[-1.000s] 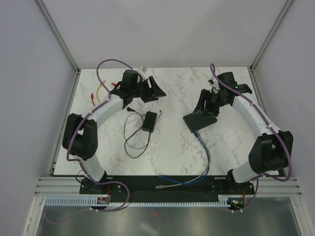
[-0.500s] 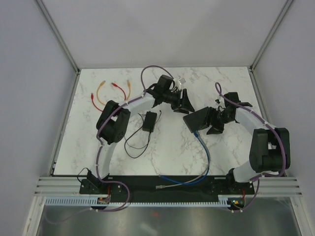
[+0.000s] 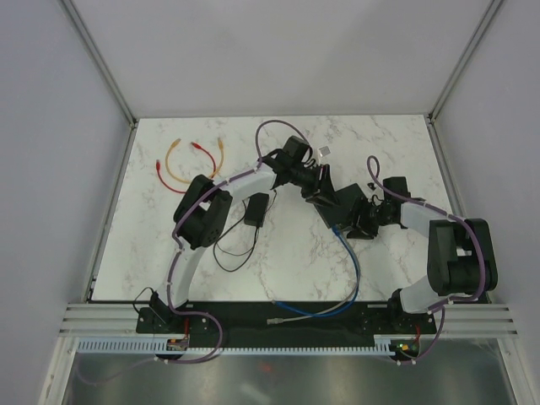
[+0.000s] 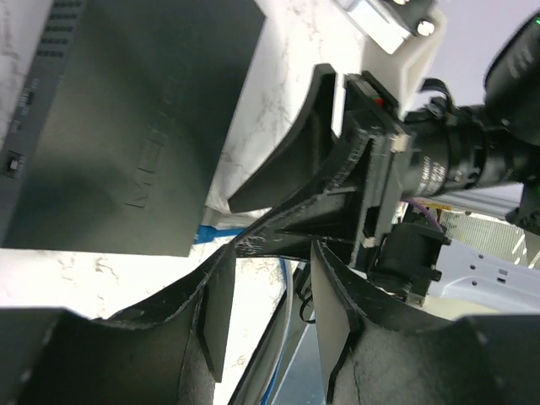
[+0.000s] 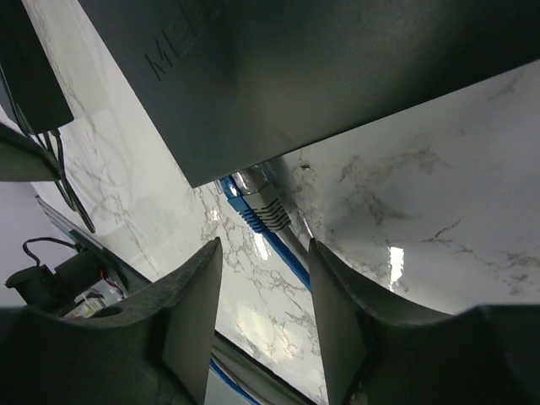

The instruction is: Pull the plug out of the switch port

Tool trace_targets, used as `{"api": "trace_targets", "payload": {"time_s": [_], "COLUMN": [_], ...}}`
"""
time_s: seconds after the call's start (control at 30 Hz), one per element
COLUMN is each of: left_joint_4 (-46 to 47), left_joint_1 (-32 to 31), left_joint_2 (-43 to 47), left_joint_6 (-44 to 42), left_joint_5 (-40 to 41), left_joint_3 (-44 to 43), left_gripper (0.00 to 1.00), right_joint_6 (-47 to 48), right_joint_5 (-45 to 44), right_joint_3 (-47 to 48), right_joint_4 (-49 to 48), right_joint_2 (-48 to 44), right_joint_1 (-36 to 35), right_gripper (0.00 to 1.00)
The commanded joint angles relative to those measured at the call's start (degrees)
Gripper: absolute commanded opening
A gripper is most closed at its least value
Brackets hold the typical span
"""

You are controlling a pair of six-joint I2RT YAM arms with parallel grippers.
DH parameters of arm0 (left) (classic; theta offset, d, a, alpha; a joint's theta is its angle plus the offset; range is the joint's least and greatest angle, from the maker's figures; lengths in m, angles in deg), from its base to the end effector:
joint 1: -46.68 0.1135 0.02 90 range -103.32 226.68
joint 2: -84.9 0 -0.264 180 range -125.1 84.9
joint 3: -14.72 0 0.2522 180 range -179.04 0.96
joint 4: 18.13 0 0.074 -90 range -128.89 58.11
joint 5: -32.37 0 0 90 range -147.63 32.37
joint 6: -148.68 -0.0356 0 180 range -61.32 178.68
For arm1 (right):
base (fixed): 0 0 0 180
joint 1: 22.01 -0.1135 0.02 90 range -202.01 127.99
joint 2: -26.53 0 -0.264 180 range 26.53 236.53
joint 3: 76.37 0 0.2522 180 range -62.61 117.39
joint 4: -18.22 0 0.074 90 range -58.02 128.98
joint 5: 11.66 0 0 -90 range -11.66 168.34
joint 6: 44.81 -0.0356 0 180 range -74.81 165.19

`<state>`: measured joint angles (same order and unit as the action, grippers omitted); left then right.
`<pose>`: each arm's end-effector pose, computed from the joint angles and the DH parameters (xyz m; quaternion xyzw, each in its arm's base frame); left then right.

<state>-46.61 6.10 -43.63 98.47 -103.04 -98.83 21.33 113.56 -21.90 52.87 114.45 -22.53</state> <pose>0.3632 -0.3445 0.1867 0.1583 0.8464 -0.5061 0.0496 0.2591 0.0229 0.1427 0.1330 0.9281 0.3286 0.1142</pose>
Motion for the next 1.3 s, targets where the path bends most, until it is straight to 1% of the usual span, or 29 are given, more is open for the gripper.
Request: {"api": "trace_targets", "payload": {"time_s": [0.0, 0.13, 0.17, 0.2, 0.4, 0.73, 0.87, 1.0, 1.27], "left_joint_4": [-2.7, -5.2, -6.4, -7.0, -10.1, -11.9, -12.0, -12.3, -13.0], "left_joint_1": [0.1, 0.1, 0.2, 0.1, 0.1, 0.2, 0.1, -0.1, -0.5], "left_joint_2": [-3.3, -5.8, -6.1, -6.7, -9.5, -11.1, -11.3, -11.8, -12.1], "left_joint_6": [-1.9, -2.6, -2.9, -3.2, -2.8, -1.7, -1.6, -1.1, -1.4], "left_joint_5": [-1.3, -1.7, -1.7, -1.5, -1.1, -0.7, -0.7, -1.2, -1.3], "left_joint_3": [-3.5, -6.6, -7.3, -8.1, -10.3, -10.7, -10.6, -10.7, -10.9], "left_gripper": [0.48, 0.46, 0.45, 0.45, 0.42, 0.41, 0.41, 0.41, 0.41], "right_joint_6": [-1.7, -1.7, -1.7, -2.0, -3.6, -3.8, -3.9, -5.4, -6.1], "right_joint_5": [1.9, 1.3, 1.0, 0.7, 2.9, 7.6, 7.4, 8.8, 9.9], "right_joint_3": [-0.8, -0.2, -0.1, 0.0, 0.7, 1.0, 0.2, -1.2, -2.7], "right_joint_4": [-6.8, -7.0, -7.0, -7.1, -9.5, -13.1, -13.2, -15.9, -17.3], "right_joint_2": [0.0, 0.8, 0.8, 1.0, 5.2, 7.8, 7.9, 8.5, 7.2], "right_joint_1": [0.2, 0.2, 0.2, 1.7, 2.1, 2.6, 2.6, 3.0, 3.2], "right_gripper": [0.52, 0.46, 0.43, 0.42, 0.36, 0.36, 0.36, 0.36, 0.38]}}
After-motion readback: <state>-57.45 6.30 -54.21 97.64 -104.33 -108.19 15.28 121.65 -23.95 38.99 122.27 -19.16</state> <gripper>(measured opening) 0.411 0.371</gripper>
